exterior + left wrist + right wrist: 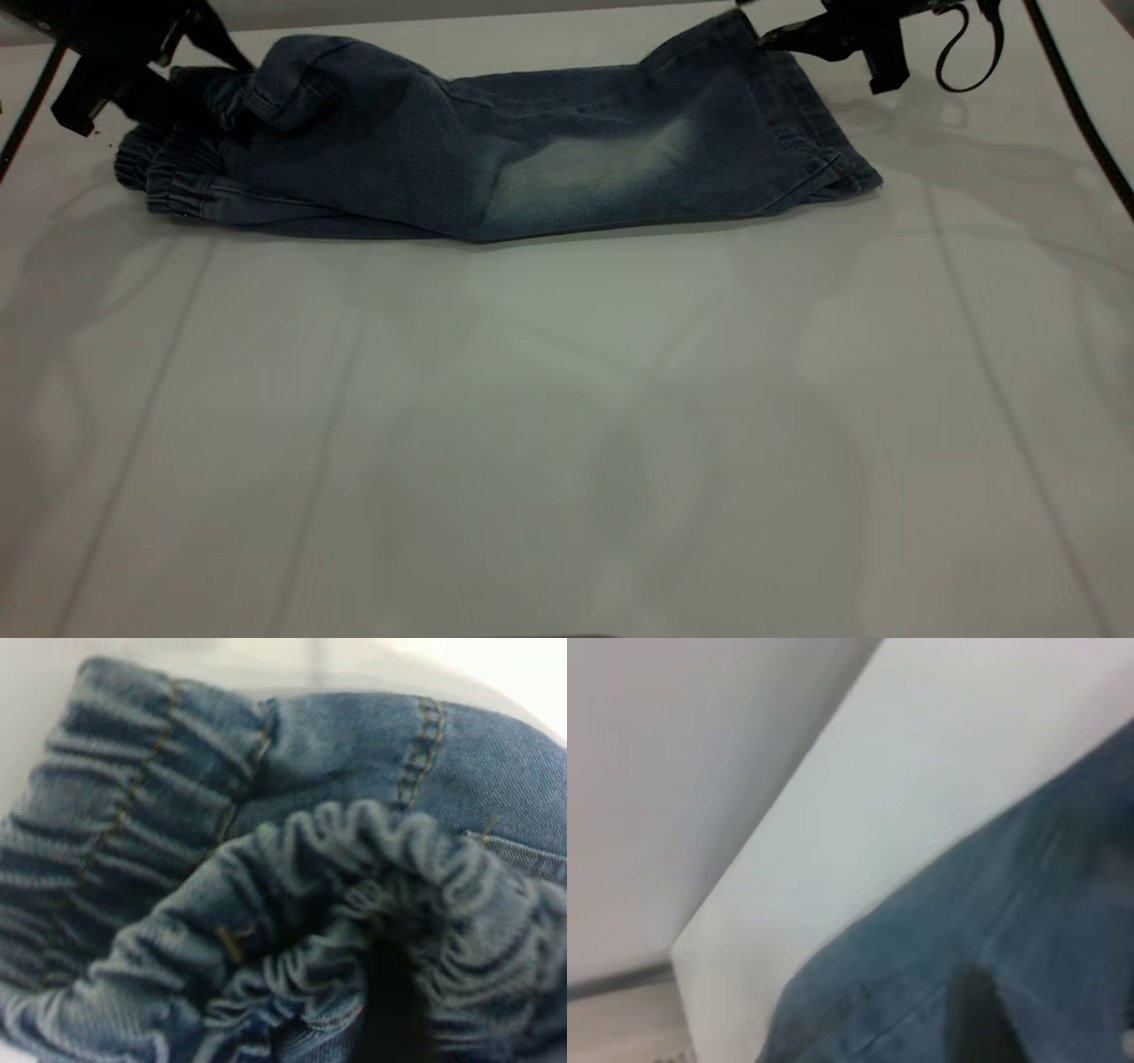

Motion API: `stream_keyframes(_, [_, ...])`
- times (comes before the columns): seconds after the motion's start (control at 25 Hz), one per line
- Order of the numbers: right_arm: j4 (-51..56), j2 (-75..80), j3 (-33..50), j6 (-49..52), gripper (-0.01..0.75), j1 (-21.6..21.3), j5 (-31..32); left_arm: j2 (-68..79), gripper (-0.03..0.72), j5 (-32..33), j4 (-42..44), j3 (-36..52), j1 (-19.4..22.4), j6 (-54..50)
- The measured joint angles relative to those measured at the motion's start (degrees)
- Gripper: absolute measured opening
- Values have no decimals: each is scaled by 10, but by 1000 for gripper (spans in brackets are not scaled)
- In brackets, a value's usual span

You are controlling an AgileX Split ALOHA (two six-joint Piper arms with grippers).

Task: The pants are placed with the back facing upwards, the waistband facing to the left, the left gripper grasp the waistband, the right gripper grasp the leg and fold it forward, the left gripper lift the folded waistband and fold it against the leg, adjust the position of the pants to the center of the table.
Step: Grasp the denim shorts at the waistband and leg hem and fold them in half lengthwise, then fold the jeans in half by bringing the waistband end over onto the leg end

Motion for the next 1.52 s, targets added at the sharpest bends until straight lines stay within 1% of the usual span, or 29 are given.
stream_keyframes(0.08, [11, 0, 0, -34, 386, 0, 24, -1, 546, 8, 0, -3, 0, 20])
stream_keyframes(0.12, [14, -1, 0, -49, 425, 0, 32, -3, 578, 10, -1, -3, 0, 25])
stream_keyframes(0.2, [14, -2, 0, -64, 470, 0, 42, -9, 609, 6, -1, -4, 0, 28])
stream_keyframes(0.28, [16, -5, 0, -71, 493, 0, 48, -20, 613, -5, -1, -5, 0, 28])
stream_keyframes(0.36, [16, -7, 0, -73, 498, 0, 59, -33, 608, -11, 0, -5, 0, 31])
stream_keyframes(0.48, [16, -8, 0, -74, 498, 0, 87, -54, 589, -4, 9, -5, 0, 61])
stream_keyframes(0.56, [15, -8, 0, -77, 498, 0, 104, -68, 582, 16, 33, -5, 0, 87])
stream_keyframes(0.68, [14, -8, 0, -82, 498, 0, 118, -88, 582, 51, 93, -6, 0, 91])
stream_keyframes(0.88, [12, -8, 0, -85, 498, 1, 126, -87, 582, 95, 236, -6, 0, 35])
stream_keyframes(1.08, [9, -8, 0, -86, 498, 1, 126, -60, 581, 99, 322, -6, 0, -54])
stream_keyframes(1.16, [6, -8, 0, -86, 498, 1, 127, -46, 581, 99, 339, -6, 0, -72])
stream_keyframes(1.36, [3, -8, 0, -86, 498, 1, 128, -15, 581, 93, 346, -6, 0, -93])
stream_keyframes(1.52, [3, -8, 0, -86, 498, 1, 128, 8, 580, 59, 333, -6, 0, -99])
